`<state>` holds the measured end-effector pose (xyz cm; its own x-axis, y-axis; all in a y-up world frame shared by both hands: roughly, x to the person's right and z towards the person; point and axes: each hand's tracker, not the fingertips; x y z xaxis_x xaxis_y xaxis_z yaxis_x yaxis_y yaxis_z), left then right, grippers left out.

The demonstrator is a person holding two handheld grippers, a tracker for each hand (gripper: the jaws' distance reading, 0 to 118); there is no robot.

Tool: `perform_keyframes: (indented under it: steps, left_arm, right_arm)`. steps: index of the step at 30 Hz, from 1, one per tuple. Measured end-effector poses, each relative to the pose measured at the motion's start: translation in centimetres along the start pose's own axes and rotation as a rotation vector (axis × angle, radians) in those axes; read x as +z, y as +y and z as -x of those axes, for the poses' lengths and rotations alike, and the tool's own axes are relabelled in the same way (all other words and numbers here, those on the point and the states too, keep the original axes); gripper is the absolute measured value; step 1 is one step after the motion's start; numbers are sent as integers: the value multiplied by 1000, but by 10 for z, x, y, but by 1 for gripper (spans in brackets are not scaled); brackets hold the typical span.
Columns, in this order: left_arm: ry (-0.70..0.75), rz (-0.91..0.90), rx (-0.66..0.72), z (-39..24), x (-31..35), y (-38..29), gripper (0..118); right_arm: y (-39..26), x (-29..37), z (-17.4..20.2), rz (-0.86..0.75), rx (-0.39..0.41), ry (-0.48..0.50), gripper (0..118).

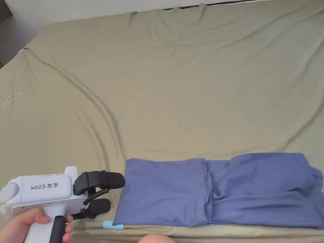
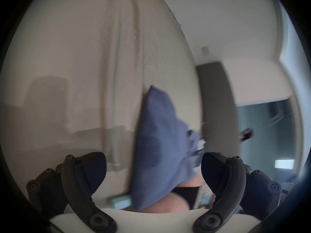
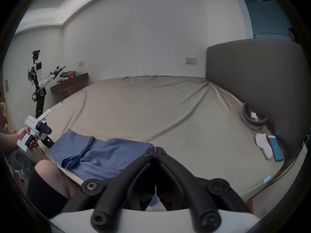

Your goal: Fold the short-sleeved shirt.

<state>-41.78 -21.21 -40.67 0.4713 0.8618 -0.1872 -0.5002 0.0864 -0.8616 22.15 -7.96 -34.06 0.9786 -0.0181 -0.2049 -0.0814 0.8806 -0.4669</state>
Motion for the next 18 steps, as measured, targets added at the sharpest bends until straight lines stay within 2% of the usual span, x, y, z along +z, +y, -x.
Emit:
perform_keyframes:
  steps: [1,2,3,4,6,7,8,10,11,12,14,18]
  left_arm:
    - [-201,-61,-36,1,1,3,113]
    - [-225,-44,-7,-4,-10,4,113]
    - [-190,-8,46,-3,-21,5,112]
    - [-257,-1,34,-4,-30,5,111]
    - [-232,51,-45,-18,-51,2,102]
    - [-203,58,-118,-26,-59,0,90]
    - [-162,77,-162,-32,-65,-1,71]
    - [-73,97,-146,-36,-79,-1,13]
    - [13,116,-119,-38,-84,0,13]
    - [29,112,-92,-44,-85,-1,13]
    - [-41,122,-164,-52,-80,10,13]
    - [-25,110,-145,-84,-68,10,12]
  right_arm:
    - [-2,3,-2,5,-7,-10,0]
    - [-4,4,-3,9,-18,-18,0]
    - [-6,6,-4,15,-28,-25,0]
    - [-7,6,-6,23,-35,-29,0]
    - [-8,6,-6,34,-40,-40,0]
    - [-8,6,-6,39,-37,-44,0]
    - [-8,7,-5,43,-34,-47,0]
    - [-9,10,-2,46,-25,-53,0]
    - [-9,12,-1,45,-19,-55,0]
    - [-10,14,0,45,-11,-57,0]
    - [-10,15,2,47,4,-57,0]
    - [-6,15,5,44,11,-52,0]
